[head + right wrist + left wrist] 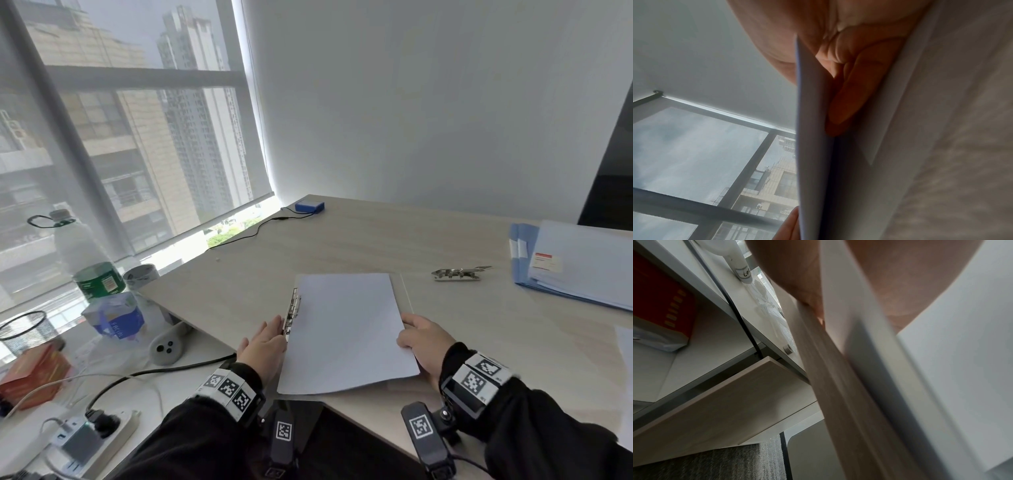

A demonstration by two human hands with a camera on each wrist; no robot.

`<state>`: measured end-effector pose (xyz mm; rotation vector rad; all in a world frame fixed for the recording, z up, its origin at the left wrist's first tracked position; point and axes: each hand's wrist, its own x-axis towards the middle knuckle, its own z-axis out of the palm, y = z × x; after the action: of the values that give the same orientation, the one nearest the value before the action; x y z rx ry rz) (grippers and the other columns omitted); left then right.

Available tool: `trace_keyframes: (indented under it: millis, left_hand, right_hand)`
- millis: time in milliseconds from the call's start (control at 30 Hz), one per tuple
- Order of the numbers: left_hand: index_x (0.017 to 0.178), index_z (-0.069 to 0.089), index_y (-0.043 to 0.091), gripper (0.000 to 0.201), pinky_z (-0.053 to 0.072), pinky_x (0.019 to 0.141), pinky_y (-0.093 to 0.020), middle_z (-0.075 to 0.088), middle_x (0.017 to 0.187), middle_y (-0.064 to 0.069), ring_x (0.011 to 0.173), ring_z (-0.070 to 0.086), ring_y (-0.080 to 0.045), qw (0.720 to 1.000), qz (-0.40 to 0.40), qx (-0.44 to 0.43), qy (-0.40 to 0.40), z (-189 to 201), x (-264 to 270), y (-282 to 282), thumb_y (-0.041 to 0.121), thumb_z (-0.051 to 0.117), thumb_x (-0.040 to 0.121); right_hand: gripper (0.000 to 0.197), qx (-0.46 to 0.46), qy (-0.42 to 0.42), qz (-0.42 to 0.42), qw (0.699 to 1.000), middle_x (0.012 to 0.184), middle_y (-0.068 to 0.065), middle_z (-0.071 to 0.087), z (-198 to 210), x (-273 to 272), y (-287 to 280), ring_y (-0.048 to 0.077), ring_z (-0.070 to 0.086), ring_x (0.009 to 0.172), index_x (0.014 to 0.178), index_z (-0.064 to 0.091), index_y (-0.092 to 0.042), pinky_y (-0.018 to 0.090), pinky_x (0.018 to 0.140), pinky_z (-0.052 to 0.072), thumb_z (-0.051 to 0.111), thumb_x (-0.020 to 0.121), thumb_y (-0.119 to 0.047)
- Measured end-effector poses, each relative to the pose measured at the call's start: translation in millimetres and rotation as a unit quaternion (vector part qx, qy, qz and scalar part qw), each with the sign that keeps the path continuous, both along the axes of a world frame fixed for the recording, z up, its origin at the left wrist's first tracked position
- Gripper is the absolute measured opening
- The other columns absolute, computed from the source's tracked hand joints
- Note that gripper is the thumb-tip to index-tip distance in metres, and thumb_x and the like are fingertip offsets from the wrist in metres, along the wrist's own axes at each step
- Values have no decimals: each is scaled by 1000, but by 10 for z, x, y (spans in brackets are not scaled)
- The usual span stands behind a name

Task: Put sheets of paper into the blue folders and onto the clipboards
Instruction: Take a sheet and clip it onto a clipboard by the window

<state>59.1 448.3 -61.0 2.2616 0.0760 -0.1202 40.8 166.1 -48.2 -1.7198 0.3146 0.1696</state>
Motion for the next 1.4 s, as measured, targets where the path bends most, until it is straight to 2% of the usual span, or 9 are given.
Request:
trace_keyframes:
  millis: [133, 200, 267, 500, 633, 933, 1100, 1300, 1400]
  left_hand:
    - [151, 24, 30, 72, -5, 121, -35, 30, 154, 18, 147, 12, -2, 999, -2, -1, 35, 96, -42, -28, 29, 35, 79]
    - [147, 31, 32, 75, 15, 120, -33, 40, 149, 15, 142, 29, -8, 998, 3, -41, 55, 182, -20, -19, 29, 39, 73]
    - [139, 42, 24, 55, 35, 100, -21, 52, 137, 4, 128, 45, -17, 995, 16, -73, 63, 288, 78, 4, 15, 44, 85]
    - [135, 49, -4, 41, 38, 58, -22, 50, 140, -26, 128, 50, -40, 991, 60, -78, 88, 562, 458, -87, 8, 46, 95]
    - [130, 52, -8, 41, 37, 57, -23, 57, 113, -19, 97, 50, -24, 988, 74, -111, 83, 625, 652, -216, 6, 48, 92]
    - [101, 68, 13, 25, 40, 66, -30, 66, 81, -1, 78, 61, -17, 976, 104, -188, 26, 628, 662, -66, 22, 45, 95]
    - [92, 71, 15, 18, 51, 64, -31, 67, 89, -4, 86, 63, -19, 984, 87, -155, 10, 494, 444, 37, 13, 53, 93]
    - [90, 70, 6, 15, 49, 63, -32, 67, 87, -11, 77, 64, -25, 955, 134, -257, 66, 403, 327, 127, 11, 57, 93]
    - [93, 70, 9, 13, 46, 52, -25, 69, 84, -7, 67, 63, -20, 974, 122, -182, 58, 370, 314, 157, 20, 64, 90]
  right_hand:
    - [84, 2, 0, 1, 1000, 133, 13, 58, -71, 57, -22, 32, 68, 99, 140, 46, -15, 49, 89, 56, 55, 57, -16]
    - [84, -1, 2, 3, 1000, 135, 13, 56, -52, 43, -20, 32, 68, 98, 141, 45, -16, 49, 89, 55, 55, 57, -15]
    - [85, -4, -2, 4, 1000, 136, 13, 55, -43, 39, -19, 31, 68, 99, 142, 44, -18, 50, 90, 55, 54, 58, -15]
    - [64, -9, 13, 2, 1000, 129, 14, 57, 37, 3, 0, 35, 68, 93, 143, 41, -13, 43, 75, 58, 48, 82, 6]
    - [65, -4, 15, 6, 1000, 127, 15, 58, 23, 34, -27, 29, 65, 85, 144, 40, -13, 28, 60, 52, 46, 83, 8]
    - [65, 4, 20, 20, 1000, 130, 19, 57, 6, 45, -51, 29, 65, 85, 145, 37, -12, 25, 54, 51, 45, 85, 10]
    - [64, -3, 17, 23, 1000, 121, 19, 61, 6, 52, -50, 32, 65, 87, 144, 39, -11, 29, 62, 52, 46, 84, 9]
    - [67, -15, 13, 27, 999, 130, 16, 58, 5, 43, -27, 37, 66, 101, 144, 39, -11, 44, 83, 57, 49, 80, 6]
    - [69, -15, 9, 29, 999, 131, 17, 57, 29, 32, -19, 36, 66, 99, 145, 38, -13, 45, 82, 57, 48, 80, 6]
